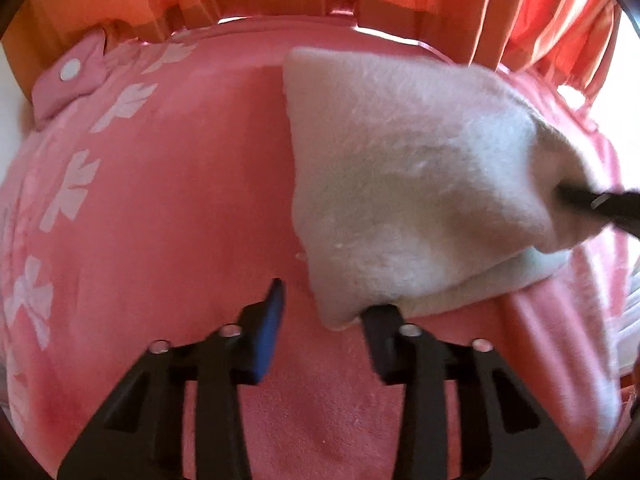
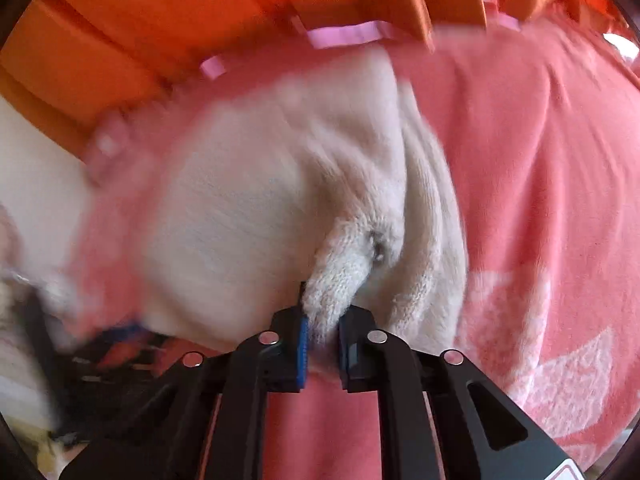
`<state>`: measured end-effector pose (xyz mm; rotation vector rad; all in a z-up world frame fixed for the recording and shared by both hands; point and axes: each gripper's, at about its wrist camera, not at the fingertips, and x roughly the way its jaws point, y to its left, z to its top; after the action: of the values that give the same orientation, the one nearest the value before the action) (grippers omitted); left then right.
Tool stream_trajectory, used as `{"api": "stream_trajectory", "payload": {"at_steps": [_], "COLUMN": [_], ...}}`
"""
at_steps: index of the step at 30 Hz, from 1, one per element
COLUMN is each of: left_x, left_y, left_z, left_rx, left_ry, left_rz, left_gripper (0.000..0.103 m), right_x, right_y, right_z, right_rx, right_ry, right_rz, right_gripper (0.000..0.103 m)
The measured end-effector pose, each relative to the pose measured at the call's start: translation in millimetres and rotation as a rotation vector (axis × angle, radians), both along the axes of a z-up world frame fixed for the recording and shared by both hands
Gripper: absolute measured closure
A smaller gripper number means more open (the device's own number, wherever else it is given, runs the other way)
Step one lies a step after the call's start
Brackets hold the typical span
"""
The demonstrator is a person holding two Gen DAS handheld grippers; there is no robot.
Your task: Fold small clothes
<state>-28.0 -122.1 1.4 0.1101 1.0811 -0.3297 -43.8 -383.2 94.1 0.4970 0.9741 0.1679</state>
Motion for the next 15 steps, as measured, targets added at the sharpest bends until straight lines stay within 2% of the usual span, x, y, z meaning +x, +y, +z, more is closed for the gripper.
{"api": "stream_trajectory", "payload": {"at_steps": [2,3,4,5,6,7,8,11,14,15], "left_x": [-0.2,-0.5,0.4,1.2,2.2,1.5,0.3,-5.3,-3.3,-3.5], "left_y": [3.4,4.5,4.8,2.9,-0.6,-3.9,-6.0,-7.7,-7.3,-7.1], "left_z": [7.7,8.7,5.4,0.2,-9.6,-14.7,-18.7,-19.6,-20.4,-18.5], "left_rx": [0.004,0.009,0.01,0.015,0.024,0.031,0.04,0.059,0.053,0.05], "left_ry": [-0.028,-0.036,-0.028,-0.013,0.011,0.024,0.03,0.01,0.029,0.034], "left_rz": [0.004,0.006,0.009,0.008,0.004,0.001,-0.003,-0.008,-0.001,-0.002], "left_gripper": [0.069,0.069,0.069,0.069,0.069,0.069,0.069,0.068,0.068,0.068], "right_x": [-12.7,-13.7,-10.2,-3.6,7.5,11.6,9.4,1.4,10.4,11.5], "right_y": [-8.5,-10.8,-12.9,-15.3,-18.0,-21.2,-22.6,-19.3,-19.4,-21.4], "right_z": [34.3,34.0,22.1,0.0,-42.6,-76.7,-84.7,-54.2,-83.8,-83.4], "right_rx": [0.04,0.036,-0.005,-0.083,-0.152,-0.144,-0.113,-0.127,-0.174,-0.179], "right_ry": [-0.112,-0.116,-0.074,0.011,0.163,0.28,0.286,0.166,0.262,0.252], "right_rz": [-0.005,-0.008,-0.015,-0.029,-0.034,-0.036,-0.046,-0.04,-0.018,-0.019], "right_gripper": [0.095,0.095,0.095,0.095,0.095,0.095,0.095,0.095,0.095,0.095]}}
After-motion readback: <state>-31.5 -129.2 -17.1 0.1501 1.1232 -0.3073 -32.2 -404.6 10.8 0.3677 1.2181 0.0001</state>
